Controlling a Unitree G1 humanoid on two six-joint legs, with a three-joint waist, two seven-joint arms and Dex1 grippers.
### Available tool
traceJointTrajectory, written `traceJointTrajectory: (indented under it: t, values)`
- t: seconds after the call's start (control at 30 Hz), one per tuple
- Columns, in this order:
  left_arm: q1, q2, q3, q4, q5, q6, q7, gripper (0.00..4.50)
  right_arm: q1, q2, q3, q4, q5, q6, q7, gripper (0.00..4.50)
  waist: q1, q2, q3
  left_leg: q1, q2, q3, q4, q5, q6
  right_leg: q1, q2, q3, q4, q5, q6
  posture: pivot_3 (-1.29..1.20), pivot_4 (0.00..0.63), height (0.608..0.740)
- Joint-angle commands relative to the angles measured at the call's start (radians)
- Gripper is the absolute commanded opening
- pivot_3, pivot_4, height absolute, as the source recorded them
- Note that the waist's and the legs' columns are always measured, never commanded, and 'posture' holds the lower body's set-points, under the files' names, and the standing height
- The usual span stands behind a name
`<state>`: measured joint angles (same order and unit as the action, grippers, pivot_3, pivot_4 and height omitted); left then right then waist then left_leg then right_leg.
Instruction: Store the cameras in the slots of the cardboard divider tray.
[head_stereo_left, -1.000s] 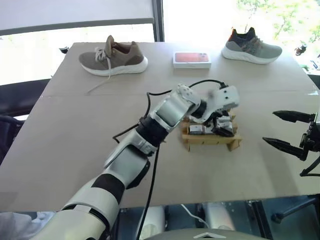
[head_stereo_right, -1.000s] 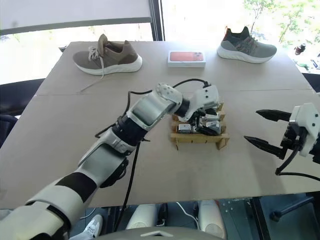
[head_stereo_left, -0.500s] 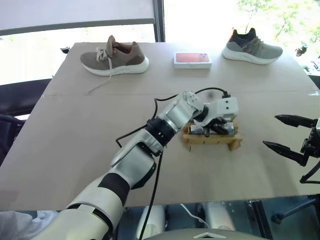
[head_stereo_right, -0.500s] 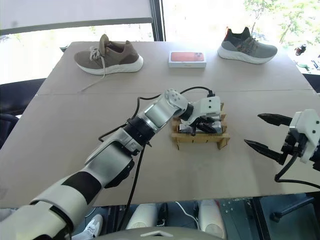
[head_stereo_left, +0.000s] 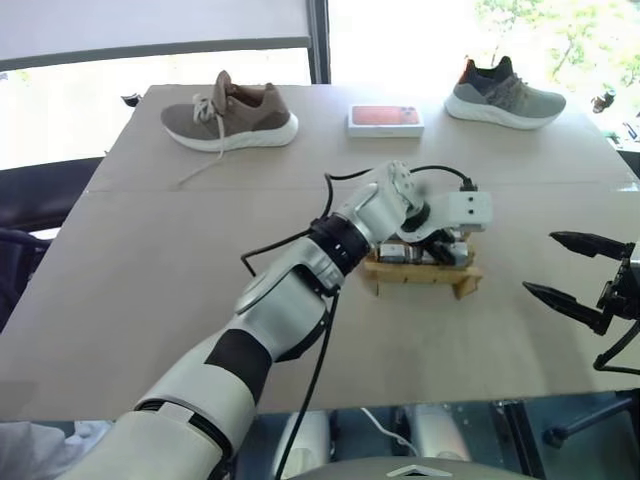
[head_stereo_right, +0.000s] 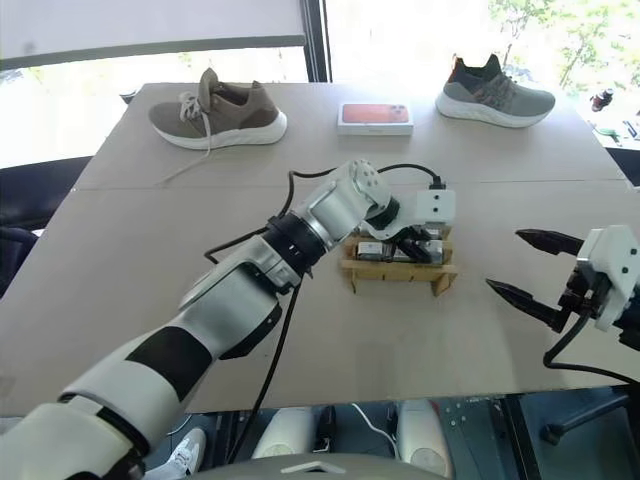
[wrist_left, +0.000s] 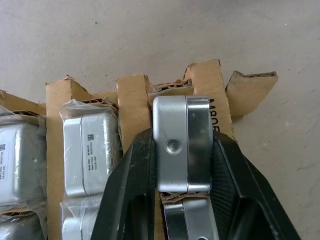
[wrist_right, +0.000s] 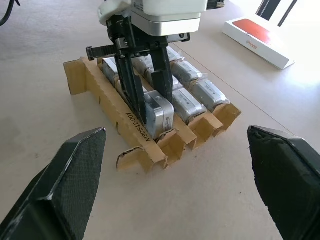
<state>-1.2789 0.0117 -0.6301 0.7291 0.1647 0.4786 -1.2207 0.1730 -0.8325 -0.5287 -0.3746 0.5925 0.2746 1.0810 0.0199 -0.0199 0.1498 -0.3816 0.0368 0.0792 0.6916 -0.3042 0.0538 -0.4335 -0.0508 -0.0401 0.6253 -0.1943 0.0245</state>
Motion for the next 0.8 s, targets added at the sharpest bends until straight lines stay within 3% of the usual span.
traceJointTrajectory:
  t: [0.03,0.3,0.47,0.53,0.6,0.63,0.67,0.77,0.8]
  values:
    - [-0.018,-0.028,0.0,0.013,0.032,0.046,0.032,0.85,0.001,0.004,-0.016,-0.026,0.002,-0.023,-0.01,4.5,0.0,0.0,0.0,0.0,0.0,0.0,0.0,0.0,0.0,0.0,0.0,0.0,0.0,0.0,0.0,0.0,0.15,0.74]
    - [0.009,-0.053,0.015,0.009,0.041,0.133,0.071,0.85,-0.012,0.006,0.004,-0.02,-0.005,-0.032,-0.013,4.5,0.002,0.0,0.0,0.0,0.0,-0.002,0.003,0.0,0.001,0.001,0.0,0.0,0.0,0.0,0.0,0.0,0.15,0.74]
    - [0.005,-0.068,0.048,0.004,0.021,0.098,0.082,0.85,-0.022,0.006,0.016,-0.013,-0.01,-0.038,-0.015,4.5,0.002,0.0,0.0,-0.001,0.0,-0.003,0.007,-0.002,0.004,0.002,0.0,0.0,0.001,0.0,0.0,0.0,0.15,0.74]
    - [0.006,-0.061,0.068,-0.043,-0.005,0.115,0.048,1.86,-0.02,0.007,0.017,-0.015,-0.01,-0.038,-0.015,4.5,0.002,0.0,0.0,-0.002,0.0,-0.003,0.008,-0.003,0.004,0.002,0.0,0.0,0.001,0.0,0.0,0.0,0.15,0.74]
    - [-0.001,-0.06,0.112,-0.09,-0.037,0.16,0.054,2.44,-0.016,0.008,0.014,-0.02,-0.009,-0.037,-0.016,4.5,0.0,0.0,0.0,-0.002,0.0,-0.003,0.008,-0.003,0.005,0.002,0.0,0.001,0.001,0.0,0.0,0.0,0.15,0.74]
    - [-0.007,-0.058,0.143,-0.118,-0.054,0.188,0.07,3.07,-0.013,0.008,0.011,-0.022,-0.009,-0.036,-0.017,4.5,-0.001,0.0,0.0,-0.002,0.0,-0.003,0.008,-0.003,0.006,0.002,0.0,0.001,0.001,0.0,0.0,0.0,0.15,0.74]
    - [-0.018,-0.046,0.178,-0.168,-0.085,0.248,0.06,3.26,-0.006,0.01,0.007,-0.027,-0.008,-0.034,-0.018,4.5,-0.002,0.0,0.0,-0.003,0.0,-0.003,0.008,-0.004,0.006,0.002,0.0,0.001,0.0,0.0,0.0,0.0,0.15,0.74]
    - [-0.029,0.001,0.274,-0.305,-0.175,0.4,0.042,4.41,0.015,0.014,-0.006,-0.039,-0.004,-0.032,-0.02,4.5,-0.004,0.001,0.0,-0.005,0.0,-0.004,0.008,-0.004,0.006,0.0,0.001,0.001,0.001,0.0,0.001,0.0,0.15,0.74]
    - [-0.027,0.021,0.334,-0.351,-0.216,0.436,0.053,4.41,0.022,0.016,-0.01,-0.043,-0.003,-0.029,-0.025,4.5,-0.004,0.001,0.0,-0.004,0.0,-0.005,0.008,-0.004,0.006,0.0,0.001,0.001,0.001,-0.001,0.001,0.0,0.15,0.74]
